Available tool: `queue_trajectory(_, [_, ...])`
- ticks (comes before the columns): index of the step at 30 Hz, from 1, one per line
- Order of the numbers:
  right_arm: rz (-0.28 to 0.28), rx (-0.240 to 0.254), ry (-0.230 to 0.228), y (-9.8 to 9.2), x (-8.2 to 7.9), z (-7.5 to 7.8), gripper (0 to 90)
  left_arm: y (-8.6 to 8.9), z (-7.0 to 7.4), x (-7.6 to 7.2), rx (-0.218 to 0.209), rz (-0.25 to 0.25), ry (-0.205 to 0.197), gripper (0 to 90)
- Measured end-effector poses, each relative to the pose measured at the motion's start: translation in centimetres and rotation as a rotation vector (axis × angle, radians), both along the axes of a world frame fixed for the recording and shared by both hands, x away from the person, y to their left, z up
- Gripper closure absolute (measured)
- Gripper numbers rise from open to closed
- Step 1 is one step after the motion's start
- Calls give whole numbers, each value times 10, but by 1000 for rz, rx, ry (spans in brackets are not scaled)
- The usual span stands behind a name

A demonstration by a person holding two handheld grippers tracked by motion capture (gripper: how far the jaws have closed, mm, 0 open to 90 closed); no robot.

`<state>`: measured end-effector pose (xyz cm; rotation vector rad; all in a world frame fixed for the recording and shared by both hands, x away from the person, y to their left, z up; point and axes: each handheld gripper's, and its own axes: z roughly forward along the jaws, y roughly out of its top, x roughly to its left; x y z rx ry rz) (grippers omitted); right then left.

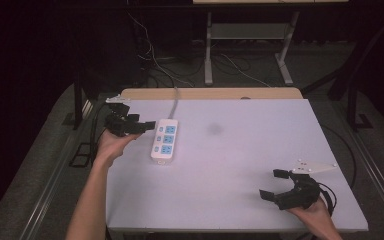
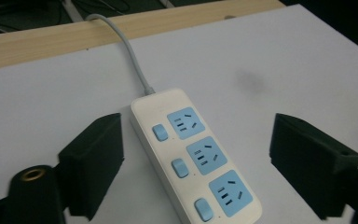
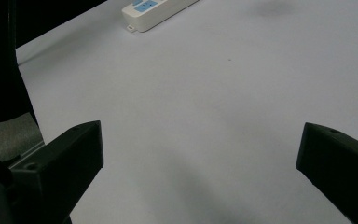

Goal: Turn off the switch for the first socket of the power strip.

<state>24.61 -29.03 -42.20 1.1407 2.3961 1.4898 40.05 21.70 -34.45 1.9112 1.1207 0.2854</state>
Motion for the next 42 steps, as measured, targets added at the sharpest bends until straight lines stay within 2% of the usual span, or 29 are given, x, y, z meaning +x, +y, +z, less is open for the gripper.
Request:
queue_trajectory(4, [-1,2,0,0,0,0,3,-1,4,-12,-42,-5,0,0])
queue_trajectory(10, [2,-1,-2,0,0,0,3,-2,9,-29,-72,-18,-45,0])
queue_trajectory(19, [-1,0,0,0,-1,0,3,-4,8,-55,-71,-41,-105,0])
queue_trajectory(33, [-4,0,0,0,-1,1,3,-9,-13,-97,-104,-86,-143,0])
queue_trajectory(42, [-5,-2,0,1,-2,1,3,-11,-21,-120,-114,-79,-155,0])
